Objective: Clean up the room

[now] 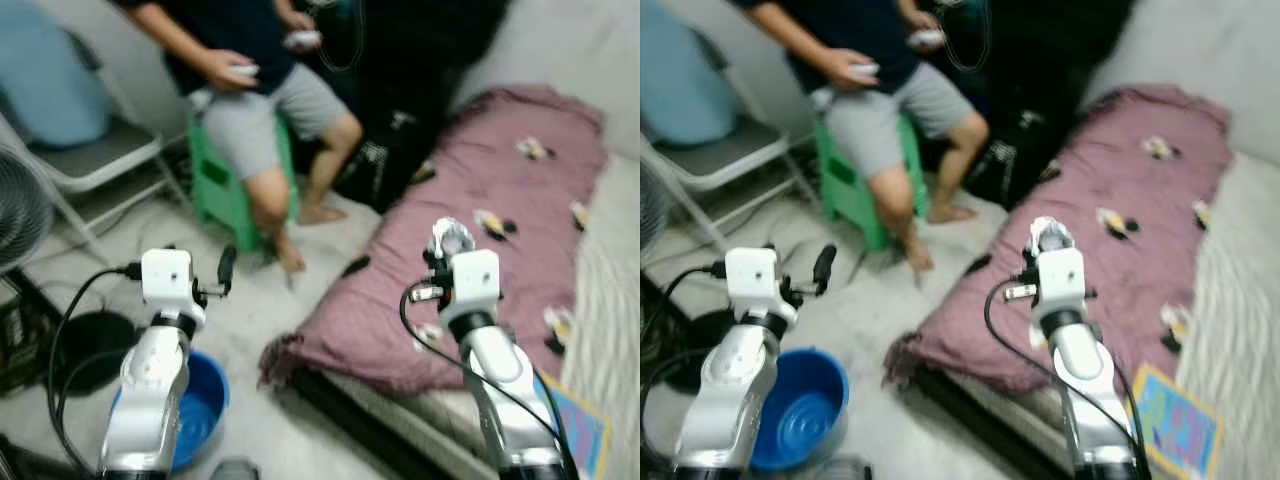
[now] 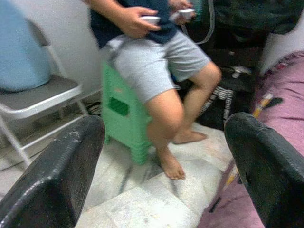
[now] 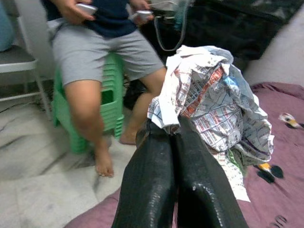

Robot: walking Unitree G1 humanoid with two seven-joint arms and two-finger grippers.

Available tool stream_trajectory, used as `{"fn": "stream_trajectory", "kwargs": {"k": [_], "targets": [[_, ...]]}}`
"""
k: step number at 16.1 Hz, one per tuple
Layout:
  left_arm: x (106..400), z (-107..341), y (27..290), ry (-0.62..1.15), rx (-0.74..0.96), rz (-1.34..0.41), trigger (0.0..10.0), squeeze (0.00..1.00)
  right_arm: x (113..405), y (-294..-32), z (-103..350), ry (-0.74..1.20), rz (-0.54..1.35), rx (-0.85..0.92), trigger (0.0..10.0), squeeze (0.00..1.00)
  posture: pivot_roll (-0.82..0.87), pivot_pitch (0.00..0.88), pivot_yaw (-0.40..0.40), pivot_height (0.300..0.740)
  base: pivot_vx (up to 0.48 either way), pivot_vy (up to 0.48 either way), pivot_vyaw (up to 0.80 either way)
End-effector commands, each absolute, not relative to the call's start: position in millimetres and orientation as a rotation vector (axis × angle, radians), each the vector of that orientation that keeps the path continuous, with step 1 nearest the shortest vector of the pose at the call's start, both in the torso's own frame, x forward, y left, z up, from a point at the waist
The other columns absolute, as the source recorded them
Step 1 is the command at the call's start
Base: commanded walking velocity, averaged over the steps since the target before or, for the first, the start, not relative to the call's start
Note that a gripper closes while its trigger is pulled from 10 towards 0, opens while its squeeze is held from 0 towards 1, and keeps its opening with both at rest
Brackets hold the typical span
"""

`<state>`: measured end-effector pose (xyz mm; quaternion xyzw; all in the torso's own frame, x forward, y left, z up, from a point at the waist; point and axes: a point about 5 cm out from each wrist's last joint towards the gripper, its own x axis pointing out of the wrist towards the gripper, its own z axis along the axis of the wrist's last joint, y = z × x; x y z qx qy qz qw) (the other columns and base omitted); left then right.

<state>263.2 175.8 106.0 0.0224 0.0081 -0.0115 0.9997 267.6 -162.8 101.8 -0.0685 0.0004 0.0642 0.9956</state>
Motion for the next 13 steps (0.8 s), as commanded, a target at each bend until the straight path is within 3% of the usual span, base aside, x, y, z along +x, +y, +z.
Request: {"fn": "stream_trajectory", "kwargs": {"k": [1,13], "targets": [[263.6,108.7,179.0,0.006,0.067,-0.018,10.0,0.0,269.7,-160.4,103.1,-0.005,0.132,-0.127,10.0,0.0,-0.01,0.0,-0.093,0.74,0.0,0.0,0.8],[264.5,110.1,176.8,-0.004,0.064,-0.005,10.0,0.0,273.1,-157.8,102.5,-0.004,0.152,-0.122,10.0,0.0,0.0,0.0,-0.104,0.74,0.0,0.0,0.8]]}}
